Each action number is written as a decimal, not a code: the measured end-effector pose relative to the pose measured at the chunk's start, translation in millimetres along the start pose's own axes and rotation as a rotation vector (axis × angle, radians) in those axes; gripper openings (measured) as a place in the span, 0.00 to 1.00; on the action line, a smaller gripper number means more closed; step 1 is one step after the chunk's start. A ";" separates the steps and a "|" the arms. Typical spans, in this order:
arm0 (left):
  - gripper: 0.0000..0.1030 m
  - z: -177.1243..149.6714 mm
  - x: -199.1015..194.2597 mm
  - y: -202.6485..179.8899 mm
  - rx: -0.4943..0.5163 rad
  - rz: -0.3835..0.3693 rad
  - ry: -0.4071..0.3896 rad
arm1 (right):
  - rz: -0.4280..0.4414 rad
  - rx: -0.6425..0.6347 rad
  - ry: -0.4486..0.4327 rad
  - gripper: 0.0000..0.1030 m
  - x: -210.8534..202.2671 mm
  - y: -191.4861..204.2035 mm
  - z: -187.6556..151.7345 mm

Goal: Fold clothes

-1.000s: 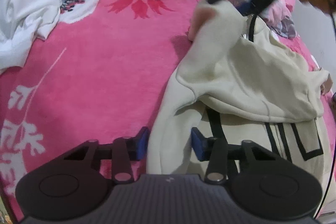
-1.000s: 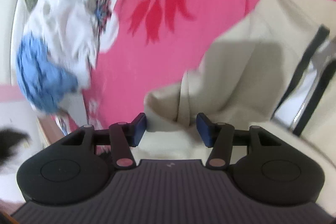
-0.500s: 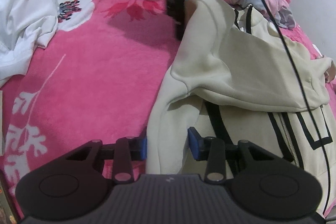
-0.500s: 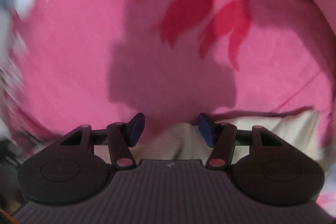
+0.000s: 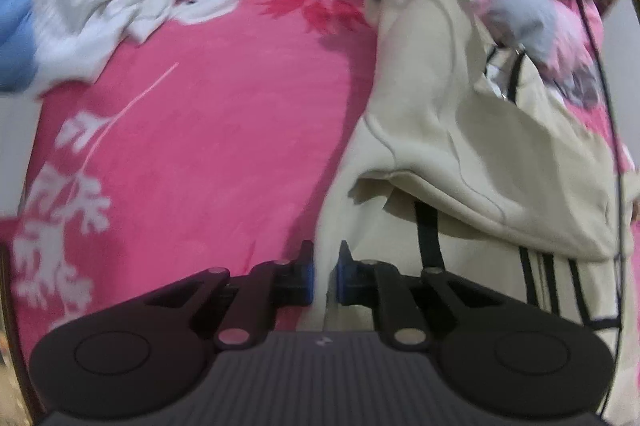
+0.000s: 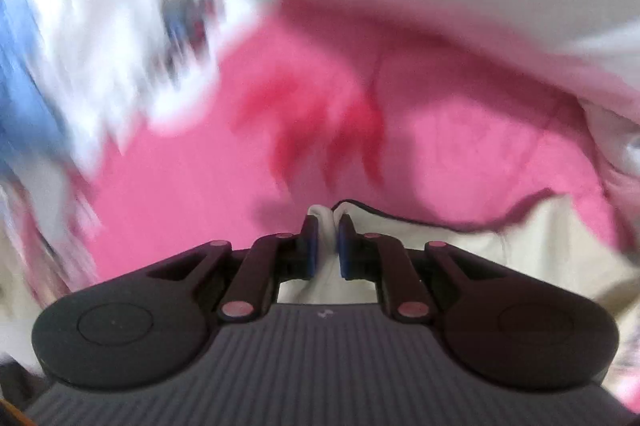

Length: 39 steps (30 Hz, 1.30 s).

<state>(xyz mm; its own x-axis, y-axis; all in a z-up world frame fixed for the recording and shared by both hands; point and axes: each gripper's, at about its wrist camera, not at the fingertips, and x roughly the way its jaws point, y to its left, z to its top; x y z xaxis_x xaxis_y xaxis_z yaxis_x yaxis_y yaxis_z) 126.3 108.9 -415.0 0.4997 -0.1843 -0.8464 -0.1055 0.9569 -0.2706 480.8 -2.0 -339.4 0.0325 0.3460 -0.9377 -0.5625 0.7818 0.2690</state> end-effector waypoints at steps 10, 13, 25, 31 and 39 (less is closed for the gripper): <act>0.11 -1.5 4.6 20.8 -0.196 -0.035 0.015 | 0.217 0.154 -0.317 0.09 52.6 -53.4 -38.5; 0.11 -2.4 3.2 19.9 -0.181 -0.033 0.010 | 0.235 0.167 -0.346 0.16 33.5 -54.7 -41.4; 0.11 -6.1 -2.6 20.4 -0.236 0.007 0.007 | 0.186 -0.065 -0.399 0.26 -56.1 -16.9 -103.5; 0.11 -6.6 -5.5 17.6 -0.205 0.034 0.007 | -0.015 -0.096 -0.383 0.23 33.3 -17.7 -102.4; 0.11 -12.9 -12.6 21.8 -0.220 0.043 0.015 | 0.008 -0.021 -0.514 0.24 -31.1 -3.0 -127.6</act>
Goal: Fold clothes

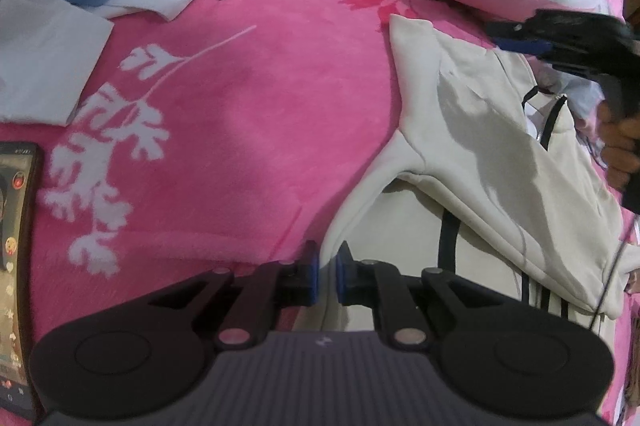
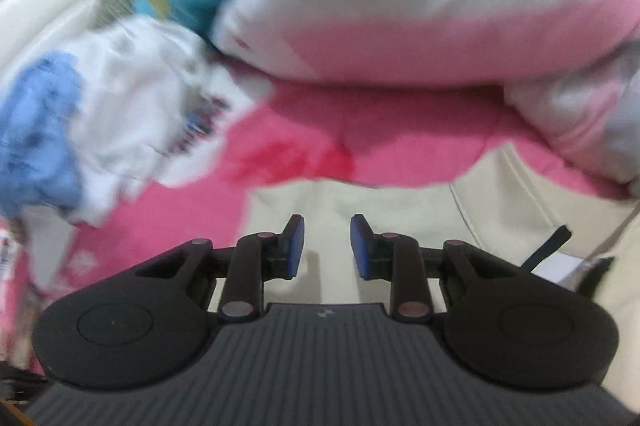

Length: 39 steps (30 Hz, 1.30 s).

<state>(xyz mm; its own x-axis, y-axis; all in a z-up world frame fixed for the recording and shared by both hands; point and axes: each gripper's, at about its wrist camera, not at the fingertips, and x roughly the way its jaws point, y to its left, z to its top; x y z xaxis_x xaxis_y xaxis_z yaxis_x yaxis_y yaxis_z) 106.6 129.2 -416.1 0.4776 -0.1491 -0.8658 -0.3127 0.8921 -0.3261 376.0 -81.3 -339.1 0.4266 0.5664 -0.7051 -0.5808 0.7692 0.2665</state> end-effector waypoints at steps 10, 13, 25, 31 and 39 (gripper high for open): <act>0.18 -8.6 -10.4 3.9 0.055 0.021 0.044 | 0.039 0.189 0.121 0.29 50.4 13.0 -25.9; 0.26 -8.0 -19.4 9.8 0.032 0.021 0.053 | 0.020 0.290 0.043 0.29 -18.1 14.5 -38.8; 0.35 7.2 -45.2 -43.3 0.055 0.070 -0.056 | -0.356 0.581 0.024 0.29 -126.7 -37.2 -176.5; 0.42 4.6 -34.7 -100.1 0.127 0.082 -0.102 | -0.276 0.697 -0.020 0.30 -156.2 -69.2 -207.6; 0.51 -7.6 -7.9 -173.8 0.154 0.103 -0.132 | -0.529 0.947 -0.259 0.49 -295.0 -201.4 -247.4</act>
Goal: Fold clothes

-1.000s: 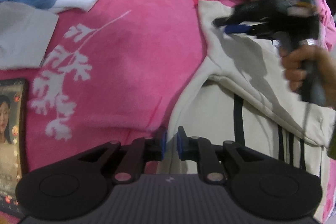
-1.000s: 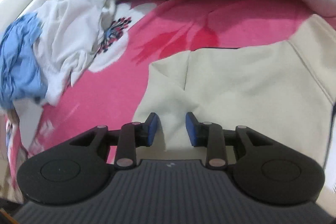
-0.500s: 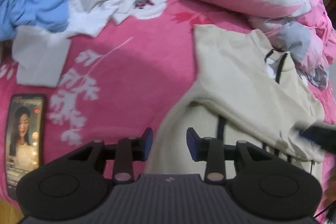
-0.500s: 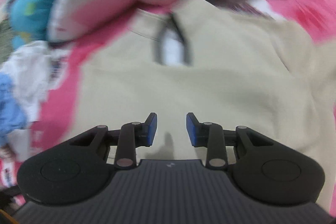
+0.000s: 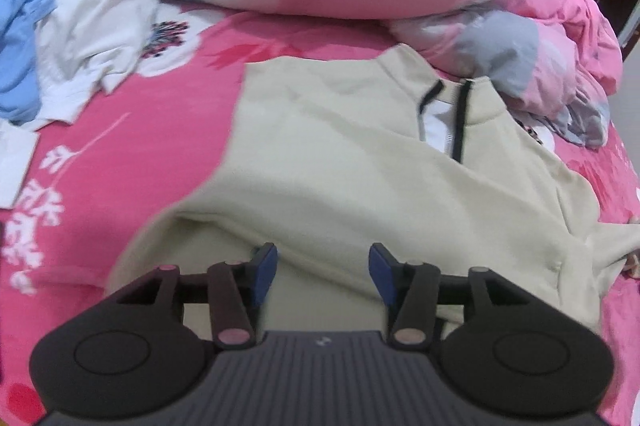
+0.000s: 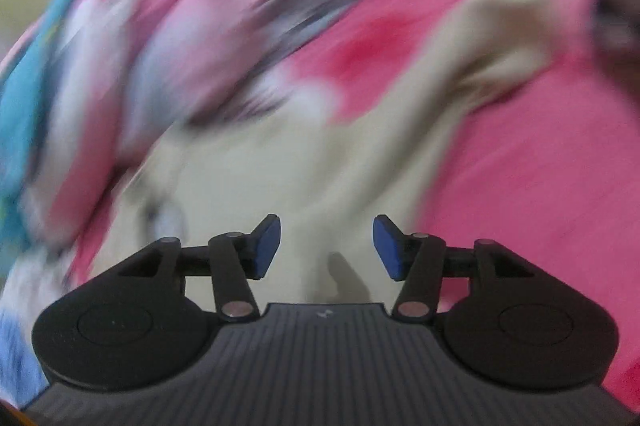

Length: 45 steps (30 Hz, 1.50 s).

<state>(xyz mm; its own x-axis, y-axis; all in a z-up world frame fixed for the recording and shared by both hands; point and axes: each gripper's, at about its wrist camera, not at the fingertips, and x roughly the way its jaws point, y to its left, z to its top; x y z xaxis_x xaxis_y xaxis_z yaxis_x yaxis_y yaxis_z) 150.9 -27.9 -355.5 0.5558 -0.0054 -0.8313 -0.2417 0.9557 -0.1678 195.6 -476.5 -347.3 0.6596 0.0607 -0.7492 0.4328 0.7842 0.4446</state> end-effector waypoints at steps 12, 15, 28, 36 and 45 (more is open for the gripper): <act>0.52 -8.3 39.8 -64.7 0.034 0.095 -0.005 | -0.159 0.150 -0.049 0.65 74.8 -58.9 116.7; 0.52 -10.8 45.7 -66.3 0.032 0.114 0.003 | -0.189 0.212 -0.055 0.48 90.6 -69.7 127.7; 0.52 -8.0 41.8 -45.2 -0.009 0.094 0.010 | 0.217 -0.812 -0.090 0.21 -2.7 127.3 3.4; 0.52 -11.4 44.4 -40.0 0.017 0.067 0.013 | 0.253 -0.996 0.232 0.57 16.6 149.5 -89.4; 0.52 -6.5 52.3 -40.3 0.016 0.047 0.010 | 0.216 -0.977 0.139 0.58 42.3 148.7 10.3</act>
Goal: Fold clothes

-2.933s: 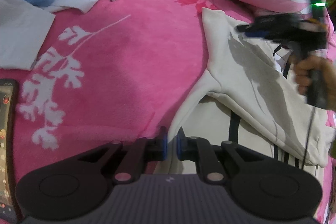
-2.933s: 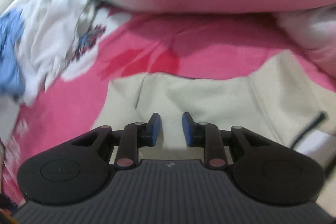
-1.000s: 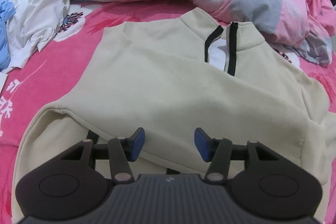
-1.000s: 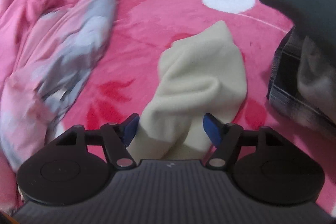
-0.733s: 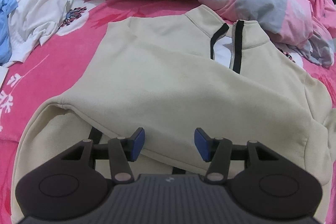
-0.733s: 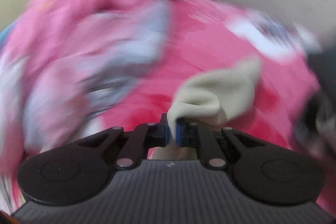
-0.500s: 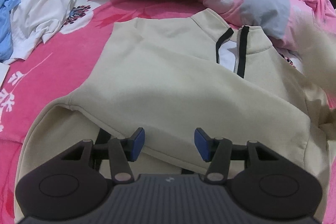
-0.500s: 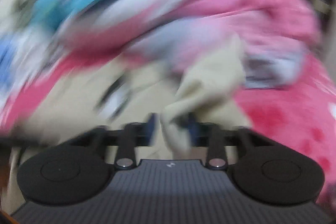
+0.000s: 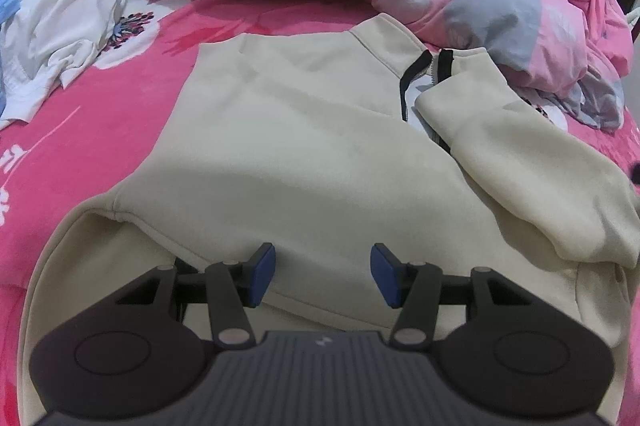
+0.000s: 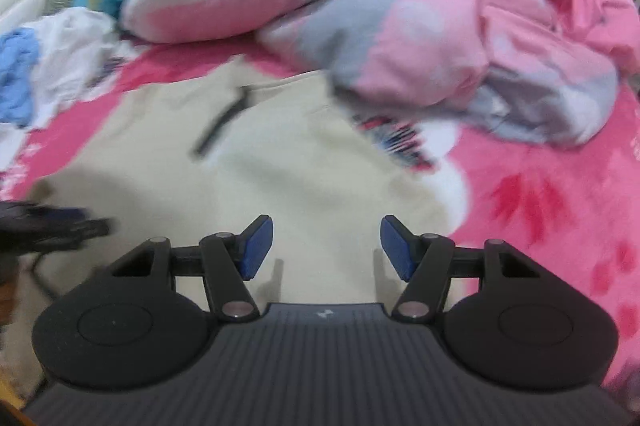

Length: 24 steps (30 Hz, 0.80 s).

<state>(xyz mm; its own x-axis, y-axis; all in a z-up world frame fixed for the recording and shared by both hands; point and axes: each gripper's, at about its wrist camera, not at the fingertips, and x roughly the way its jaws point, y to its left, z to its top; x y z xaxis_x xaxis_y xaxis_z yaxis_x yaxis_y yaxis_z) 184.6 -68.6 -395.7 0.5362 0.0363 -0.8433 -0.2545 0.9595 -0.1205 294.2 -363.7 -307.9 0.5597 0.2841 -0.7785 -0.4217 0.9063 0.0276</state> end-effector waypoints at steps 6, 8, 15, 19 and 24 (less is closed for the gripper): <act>0.53 0.4 6.0 -1.7 0.020 -0.001 0.020 | 0.181 0.062 0.216 0.57 59.5 -53.7 19.8; 0.53 0.1 7.4 -1.7 0.020 0.002 0.018 | 0.264 0.094 0.280 0.22 72.3 -66.3 22.4; 0.53 0.5 9.7 2.0 -0.016 -0.004 0.020 | 0.420 0.108 0.102 0.04 -25.8 -38.5 7.7; 0.53 0.6 11.3 5.2 -0.030 -0.012 0.025 | 0.409 -0.115 0.156 0.07 -59.6 28.3 -35.3; 0.53 1.7 13.0 6.1 -0.014 -0.014 0.028 | 0.274 -0.475 0.293 0.27 -43.1 99.9 -110.4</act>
<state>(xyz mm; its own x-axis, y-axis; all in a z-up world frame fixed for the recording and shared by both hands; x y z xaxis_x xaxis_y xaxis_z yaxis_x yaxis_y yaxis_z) 191.4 -61.8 -406.4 0.5173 0.0147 -0.8557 -0.2583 0.9559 -0.1398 149.2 -319.9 -340.7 0.1950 0.3282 -0.9243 -0.8314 0.5553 0.0218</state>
